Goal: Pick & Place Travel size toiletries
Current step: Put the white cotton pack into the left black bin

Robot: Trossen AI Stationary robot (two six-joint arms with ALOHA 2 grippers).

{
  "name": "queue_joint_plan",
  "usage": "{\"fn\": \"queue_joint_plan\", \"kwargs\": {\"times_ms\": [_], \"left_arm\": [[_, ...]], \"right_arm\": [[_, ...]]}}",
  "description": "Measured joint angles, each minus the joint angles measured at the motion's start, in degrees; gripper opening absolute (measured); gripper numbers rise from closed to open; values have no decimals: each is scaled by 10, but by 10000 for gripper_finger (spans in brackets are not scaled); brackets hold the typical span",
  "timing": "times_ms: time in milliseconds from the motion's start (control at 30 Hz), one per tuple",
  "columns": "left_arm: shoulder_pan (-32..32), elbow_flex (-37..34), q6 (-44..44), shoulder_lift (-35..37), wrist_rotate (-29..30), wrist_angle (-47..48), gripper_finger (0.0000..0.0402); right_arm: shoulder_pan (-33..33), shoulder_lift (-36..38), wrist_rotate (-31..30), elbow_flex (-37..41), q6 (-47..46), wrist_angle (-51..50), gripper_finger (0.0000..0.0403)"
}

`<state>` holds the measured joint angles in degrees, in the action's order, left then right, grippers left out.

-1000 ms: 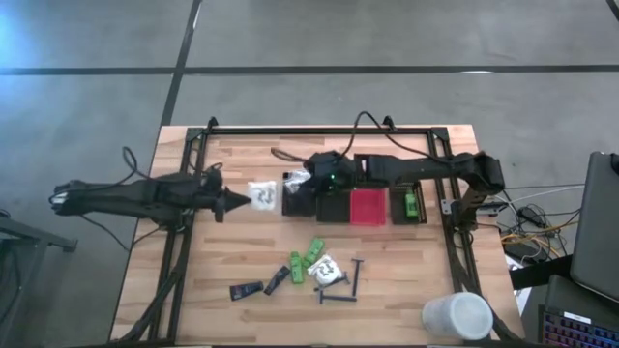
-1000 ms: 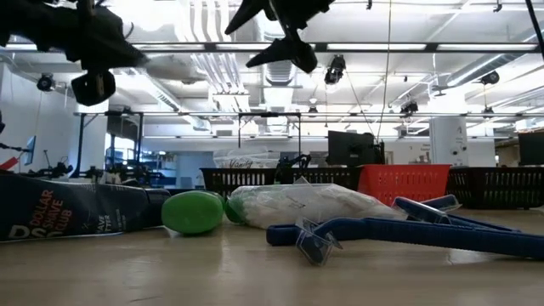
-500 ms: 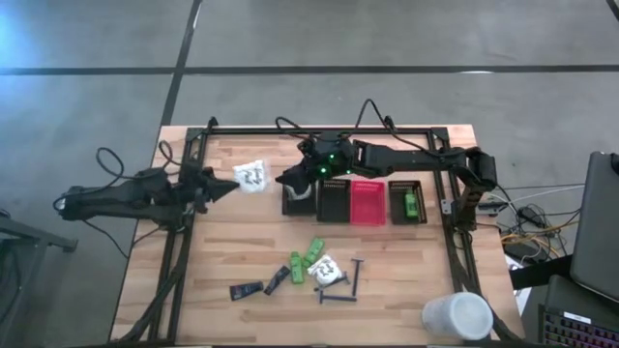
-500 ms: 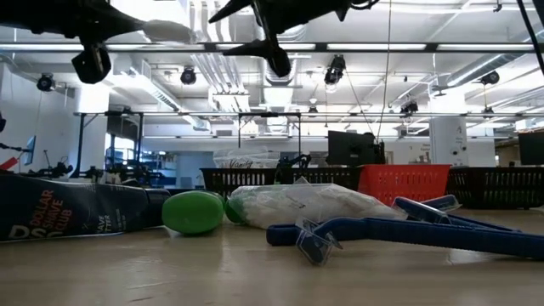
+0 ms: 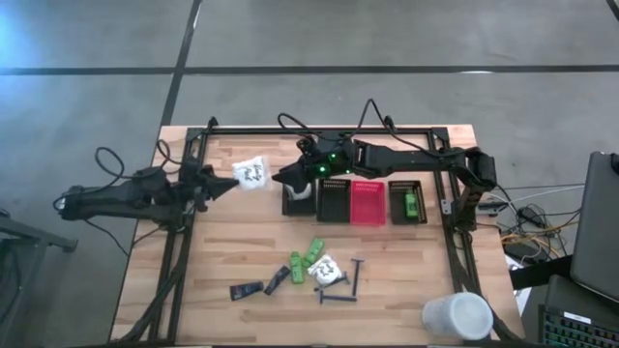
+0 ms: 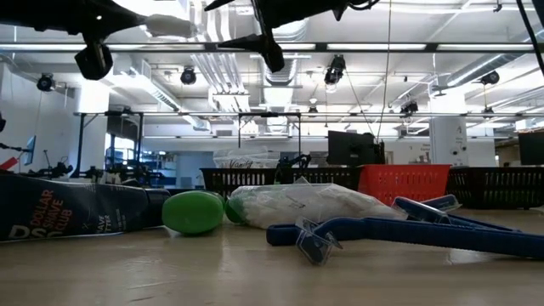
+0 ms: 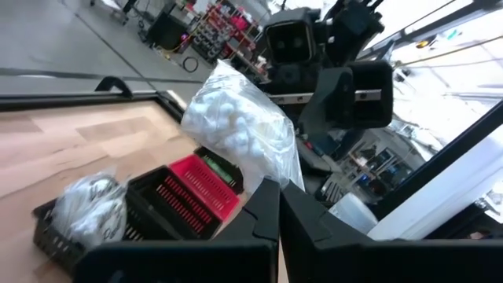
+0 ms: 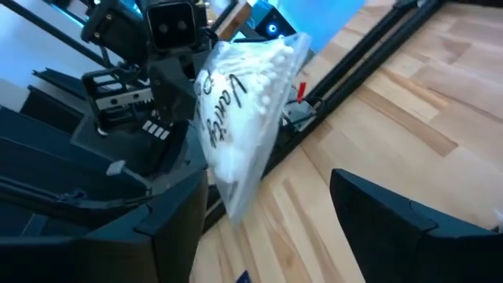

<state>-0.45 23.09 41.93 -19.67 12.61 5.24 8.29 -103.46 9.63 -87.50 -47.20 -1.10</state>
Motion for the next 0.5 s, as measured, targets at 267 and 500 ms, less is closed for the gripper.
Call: {"fn": "queue_joint_plan", "kwargs": {"times_ms": [267,500], "left_arm": [[0,0,-2,-48,-5,-48,0],[0,0,-4,-76,-11,-85,0]], "right_arm": [[0,-7,-2,0,-6,21,264],[0,-6,-3,0,-6,32,238]]}}
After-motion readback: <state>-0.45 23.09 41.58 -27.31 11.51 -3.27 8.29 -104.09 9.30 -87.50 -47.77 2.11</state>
